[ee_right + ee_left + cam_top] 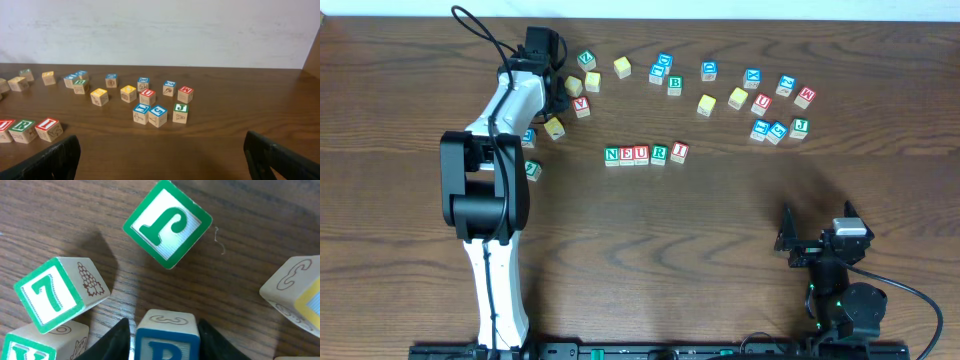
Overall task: Spell out NEURIPS
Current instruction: 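Grasp the blue P block with the left gripper and lift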
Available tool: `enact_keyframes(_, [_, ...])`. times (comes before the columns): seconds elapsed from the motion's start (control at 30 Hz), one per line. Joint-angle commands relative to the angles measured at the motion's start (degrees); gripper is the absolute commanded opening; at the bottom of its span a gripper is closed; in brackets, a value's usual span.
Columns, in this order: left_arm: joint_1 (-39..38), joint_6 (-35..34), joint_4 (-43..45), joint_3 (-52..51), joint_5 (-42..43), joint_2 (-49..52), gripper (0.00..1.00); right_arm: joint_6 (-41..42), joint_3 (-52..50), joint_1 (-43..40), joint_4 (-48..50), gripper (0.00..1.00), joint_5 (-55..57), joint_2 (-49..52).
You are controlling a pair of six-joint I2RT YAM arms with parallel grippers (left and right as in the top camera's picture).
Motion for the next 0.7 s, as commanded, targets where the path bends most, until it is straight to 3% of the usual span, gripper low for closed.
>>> enact_keyframes(0.0, [0.20, 0.59, -0.13, -0.31, -0.17, 0.70, 0.36, 0.50, -0.07, -0.33, -0.20, 0.99, -0.31, -0.33])
enact_keyframes(0.17, [0.20, 0.59, -0.55, -0.09, -0.17, 0.11, 0.27, 0.50, -0.07, -0.33, -0.20, 0.99, -0.31, -0.33])
enact_keyframes(0.67, [-2.01, 0.61, -2.78, -0.09, -0.15, -11.93, 0.26, 0.50, -0.07, -0.33, -0.20, 0.99, -0.31, -0.33])
